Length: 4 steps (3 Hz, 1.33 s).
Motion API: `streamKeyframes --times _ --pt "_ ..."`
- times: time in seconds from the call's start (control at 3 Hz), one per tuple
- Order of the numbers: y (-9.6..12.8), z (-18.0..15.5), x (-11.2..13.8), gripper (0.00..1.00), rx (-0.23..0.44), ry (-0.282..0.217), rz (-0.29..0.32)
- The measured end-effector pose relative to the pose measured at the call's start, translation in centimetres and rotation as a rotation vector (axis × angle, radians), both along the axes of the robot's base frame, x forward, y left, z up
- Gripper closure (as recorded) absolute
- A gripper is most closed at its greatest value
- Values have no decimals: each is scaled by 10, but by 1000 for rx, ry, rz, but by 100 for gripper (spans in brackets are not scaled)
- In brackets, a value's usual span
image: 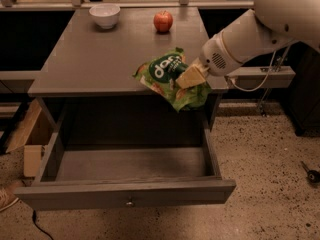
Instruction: Place green rice chip bag into top drawer
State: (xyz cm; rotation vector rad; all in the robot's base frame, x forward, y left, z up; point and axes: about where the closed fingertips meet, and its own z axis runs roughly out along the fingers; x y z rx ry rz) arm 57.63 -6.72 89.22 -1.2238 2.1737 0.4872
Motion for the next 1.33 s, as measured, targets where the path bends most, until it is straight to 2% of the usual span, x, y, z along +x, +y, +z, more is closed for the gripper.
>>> streamKeyframes --times 0.33,0.67,1.0,1.33 --pt "9 -39 -47 100 64 14 90" --pt "16 -71 -75 100 88 43 147" --pt "33 -113 -97 100 75 108 215" --pt "55 -147 -99 100 78 155 245"
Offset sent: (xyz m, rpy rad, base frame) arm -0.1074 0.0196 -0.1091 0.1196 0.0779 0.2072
